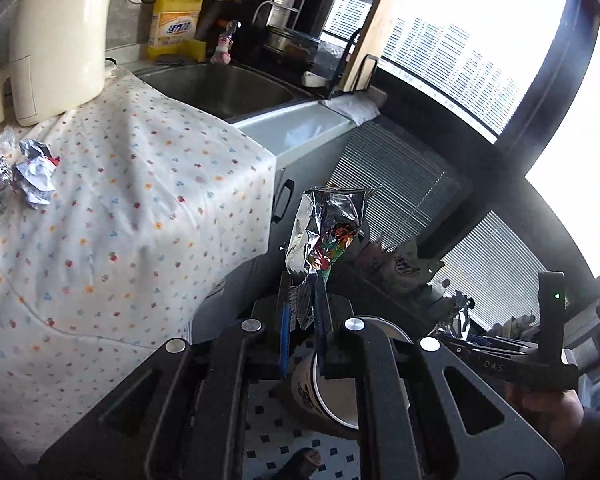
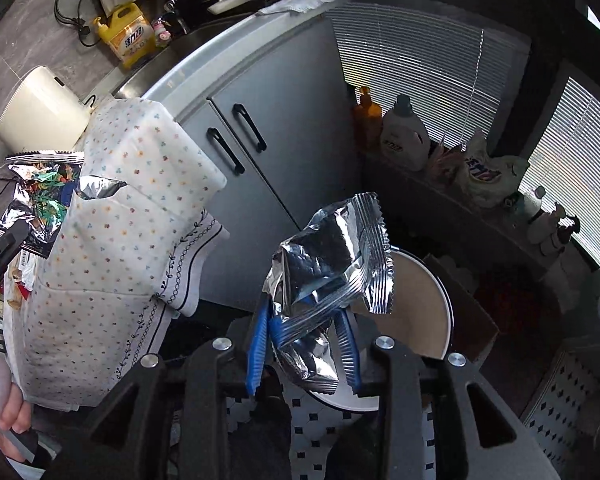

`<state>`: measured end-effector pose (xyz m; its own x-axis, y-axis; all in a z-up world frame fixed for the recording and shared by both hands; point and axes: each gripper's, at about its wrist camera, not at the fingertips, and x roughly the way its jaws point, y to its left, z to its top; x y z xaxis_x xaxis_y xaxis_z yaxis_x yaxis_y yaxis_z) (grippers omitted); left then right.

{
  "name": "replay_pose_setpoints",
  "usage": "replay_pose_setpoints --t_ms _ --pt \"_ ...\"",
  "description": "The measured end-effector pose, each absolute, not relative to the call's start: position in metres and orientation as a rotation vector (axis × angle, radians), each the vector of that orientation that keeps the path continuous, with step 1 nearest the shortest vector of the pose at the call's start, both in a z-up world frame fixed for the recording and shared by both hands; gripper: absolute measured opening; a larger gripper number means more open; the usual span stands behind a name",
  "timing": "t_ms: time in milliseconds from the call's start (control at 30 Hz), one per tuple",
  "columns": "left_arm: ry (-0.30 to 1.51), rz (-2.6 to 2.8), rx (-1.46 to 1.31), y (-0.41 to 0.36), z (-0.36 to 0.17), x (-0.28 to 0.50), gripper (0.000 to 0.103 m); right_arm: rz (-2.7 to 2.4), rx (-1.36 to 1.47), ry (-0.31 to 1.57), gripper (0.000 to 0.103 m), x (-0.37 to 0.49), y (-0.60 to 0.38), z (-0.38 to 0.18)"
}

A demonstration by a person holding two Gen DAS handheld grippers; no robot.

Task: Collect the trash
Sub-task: 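Carry both held wrappers down over the white floor bin, then open both grippers to drop the wrappers into the white bin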

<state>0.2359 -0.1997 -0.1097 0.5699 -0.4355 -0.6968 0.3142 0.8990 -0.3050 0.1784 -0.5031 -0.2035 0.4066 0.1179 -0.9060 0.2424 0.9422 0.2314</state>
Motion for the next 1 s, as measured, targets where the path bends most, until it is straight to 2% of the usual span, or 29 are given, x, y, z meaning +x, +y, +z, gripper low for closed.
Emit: replay_pose_setpoints --t_ms 67,133,233,400,700,800,867,1000 --pt "0.893 -0.466 -0.153 -0.215 -0.127 0.230 0.010 -0.087 0.355 1.175 0.059 0.171 -0.512 -0.220" --pt "0.928 -0.480 -0.153 -0.230 -0.146 0.225 0.010 -0.097 0.368 1.193 0.066 0.164 -0.520 -0.234" --pt "0.977 -0.502 -0.152 -0.249 -0.172 0.217 0.010 -0.096 0.365 1.211 0.067 0.154 -0.529 -0.243" --pt "1.053 -0.555 -0.125 -0.282 -0.204 0.210 0.010 -0.105 0.373 1.171 0.078 0.131 -0.545 -0.231" --pt "1.107 -0.720 -0.032 -0.339 -0.217 0.216 0.012 -0.316 0.409 1.081 0.086 0.080 -0.588 -0.194" --pt "1.112 -0.754 -0.004 -0.355 -0.215 0.216 0.026 -0.383 0.413 1.044 0.092 0.063 -0.598 -0.180" --pt "1.107 -0.781 0.001 -0.362 -0.211 0.215 0.060 -0.415 0.419 1.027 0.093 0.054 -0.604 -0.174" --pt "1.086 -0.781 0.026 -0.367 -0.198 0.216 0.071 -0.440 0.440 1.004 0.094 0.046 -0.608 -0.164"
